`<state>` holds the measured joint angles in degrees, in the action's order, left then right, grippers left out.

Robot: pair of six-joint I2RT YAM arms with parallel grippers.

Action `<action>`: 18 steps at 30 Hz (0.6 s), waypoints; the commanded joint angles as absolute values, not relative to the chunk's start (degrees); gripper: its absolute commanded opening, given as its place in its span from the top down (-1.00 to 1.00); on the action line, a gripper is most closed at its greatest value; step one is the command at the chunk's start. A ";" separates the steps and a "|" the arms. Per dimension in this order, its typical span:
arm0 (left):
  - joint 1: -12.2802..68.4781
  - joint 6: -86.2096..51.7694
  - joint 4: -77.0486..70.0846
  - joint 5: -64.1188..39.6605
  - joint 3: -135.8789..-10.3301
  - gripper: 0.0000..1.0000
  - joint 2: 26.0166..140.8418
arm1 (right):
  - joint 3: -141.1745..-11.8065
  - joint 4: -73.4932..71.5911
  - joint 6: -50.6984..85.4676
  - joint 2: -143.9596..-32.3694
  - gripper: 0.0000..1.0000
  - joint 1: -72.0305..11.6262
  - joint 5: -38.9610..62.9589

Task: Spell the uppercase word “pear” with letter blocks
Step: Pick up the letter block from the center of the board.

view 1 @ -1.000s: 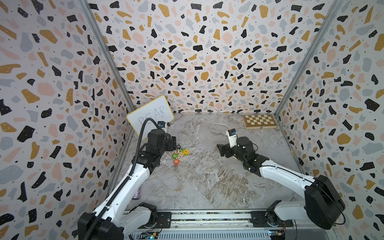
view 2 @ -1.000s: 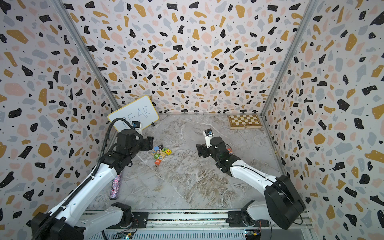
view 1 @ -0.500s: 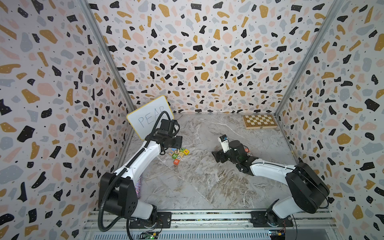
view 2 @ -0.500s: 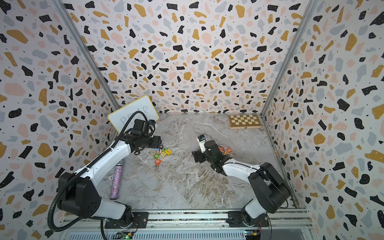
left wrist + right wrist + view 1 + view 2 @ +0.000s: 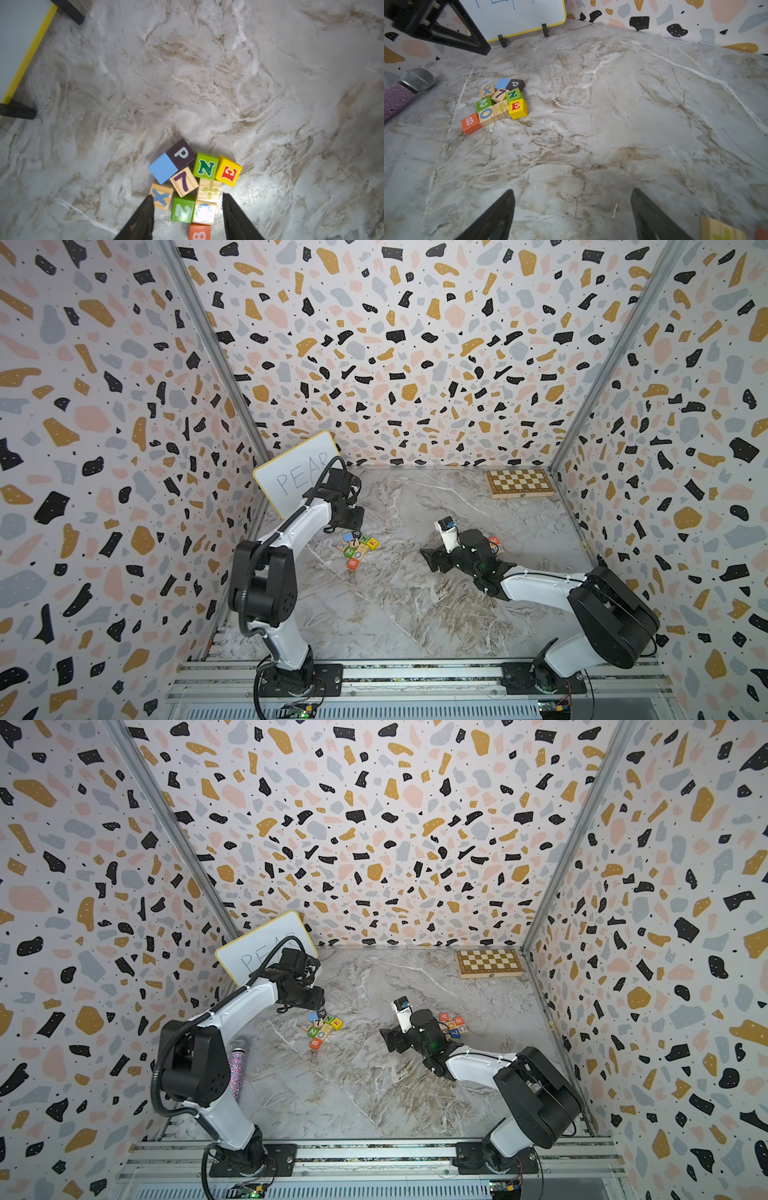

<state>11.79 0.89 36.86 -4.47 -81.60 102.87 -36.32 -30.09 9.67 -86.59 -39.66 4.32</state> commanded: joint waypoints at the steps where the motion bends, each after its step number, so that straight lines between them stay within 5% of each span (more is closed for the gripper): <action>1: 10.08 11.33 38.81 -6.74 -84.62 -0.08 105.14 | -37.25 -31.67 8.61 -85.77 -0.75 -40.79 7.29; 9: 8.70 33.72 49.04 -13.44 -96.47 -0.19 116.71 | -42.48 -28.71 6.72 -88.25 -0.76 -44.18 11.95; 18: 8.00 45.04 49.15 -14.31 -94.79 -0.23 117.67 | -54.40 -19.66 7.90 -94.97 -0.76 -45.60 16.79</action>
